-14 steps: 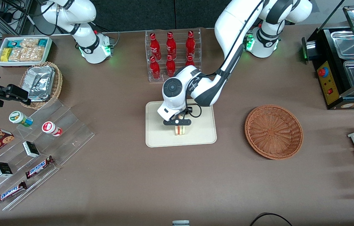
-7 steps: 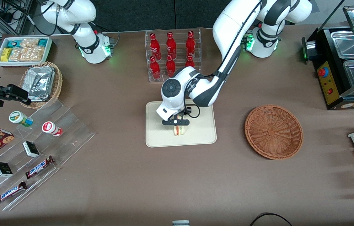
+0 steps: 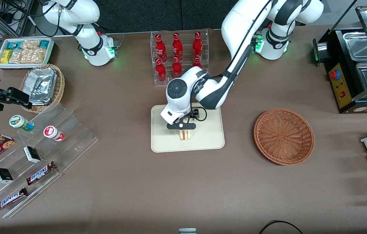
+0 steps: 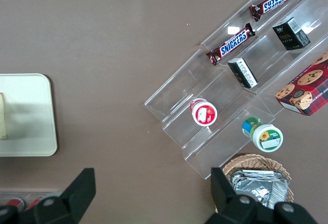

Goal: Place sandwich from basket to tray
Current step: 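Raise the left gripper away from the sandwich on the tray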

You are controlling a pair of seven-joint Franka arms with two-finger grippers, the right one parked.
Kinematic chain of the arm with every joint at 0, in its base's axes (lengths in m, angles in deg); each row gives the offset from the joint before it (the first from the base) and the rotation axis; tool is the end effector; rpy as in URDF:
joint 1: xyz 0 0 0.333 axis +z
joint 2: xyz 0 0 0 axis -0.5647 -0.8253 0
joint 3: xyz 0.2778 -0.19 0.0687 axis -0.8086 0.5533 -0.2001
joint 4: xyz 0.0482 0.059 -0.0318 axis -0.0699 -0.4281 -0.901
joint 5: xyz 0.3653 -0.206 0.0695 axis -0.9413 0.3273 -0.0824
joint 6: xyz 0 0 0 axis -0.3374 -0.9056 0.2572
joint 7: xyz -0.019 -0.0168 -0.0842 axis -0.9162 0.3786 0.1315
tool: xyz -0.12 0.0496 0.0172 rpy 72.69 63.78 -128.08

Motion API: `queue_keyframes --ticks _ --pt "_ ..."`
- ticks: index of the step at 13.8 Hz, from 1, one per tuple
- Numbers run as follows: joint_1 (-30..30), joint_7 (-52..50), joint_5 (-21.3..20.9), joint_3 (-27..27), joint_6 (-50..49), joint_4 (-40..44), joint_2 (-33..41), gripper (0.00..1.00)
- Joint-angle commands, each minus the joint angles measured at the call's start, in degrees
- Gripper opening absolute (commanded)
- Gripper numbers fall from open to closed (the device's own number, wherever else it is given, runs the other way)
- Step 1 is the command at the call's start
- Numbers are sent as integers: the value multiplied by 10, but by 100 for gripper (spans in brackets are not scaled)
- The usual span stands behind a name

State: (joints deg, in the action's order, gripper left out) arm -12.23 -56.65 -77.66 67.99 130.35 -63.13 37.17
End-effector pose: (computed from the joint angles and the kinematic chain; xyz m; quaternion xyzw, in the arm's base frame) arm 0.5175 -0.5690 0.2573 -0.9993 -0.0001 0.0355 0.0063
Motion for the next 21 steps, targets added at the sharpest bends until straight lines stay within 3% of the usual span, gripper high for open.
queue_keyframes --ticks 1,6,15,21 --pt "-2 -13 -3 -13 -37 -6 48 100" --pt "92 66 8 -18 -129 -11 118 100" --pt "274 329 32 -17 -201 -76 197 100" --pt "358 367 27 -16 -262 -89 260 100"
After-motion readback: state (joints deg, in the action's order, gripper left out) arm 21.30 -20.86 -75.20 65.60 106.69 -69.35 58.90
